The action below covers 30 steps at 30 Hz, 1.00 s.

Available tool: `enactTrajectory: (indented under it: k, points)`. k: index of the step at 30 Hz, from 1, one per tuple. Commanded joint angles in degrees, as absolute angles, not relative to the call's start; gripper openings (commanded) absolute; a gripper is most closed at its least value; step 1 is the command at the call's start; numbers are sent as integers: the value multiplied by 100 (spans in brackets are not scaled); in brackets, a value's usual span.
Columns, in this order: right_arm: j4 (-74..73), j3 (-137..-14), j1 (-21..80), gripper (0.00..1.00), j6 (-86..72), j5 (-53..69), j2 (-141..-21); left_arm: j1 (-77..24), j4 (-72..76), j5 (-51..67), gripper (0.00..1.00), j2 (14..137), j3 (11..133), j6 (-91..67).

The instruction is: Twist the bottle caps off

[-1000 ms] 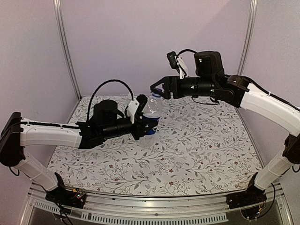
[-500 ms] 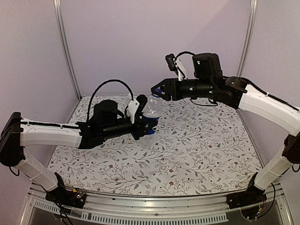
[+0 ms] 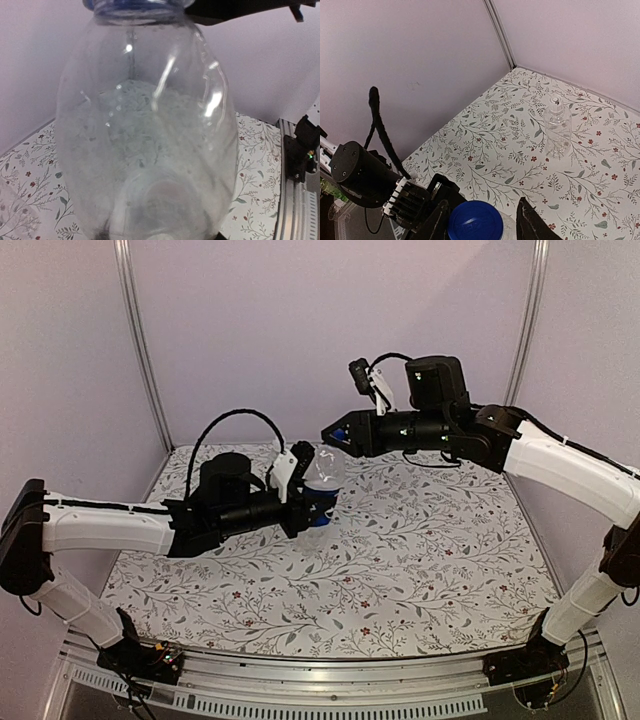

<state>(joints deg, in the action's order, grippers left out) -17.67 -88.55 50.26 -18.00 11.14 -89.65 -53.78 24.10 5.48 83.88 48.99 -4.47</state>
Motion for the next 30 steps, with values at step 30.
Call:
enactTrajectory:
  k: [30]
  points:
    - [-1468,-8859,5066,32,-1749,1210,-8913,-5451,2304,458,33,8252,5080,-326]
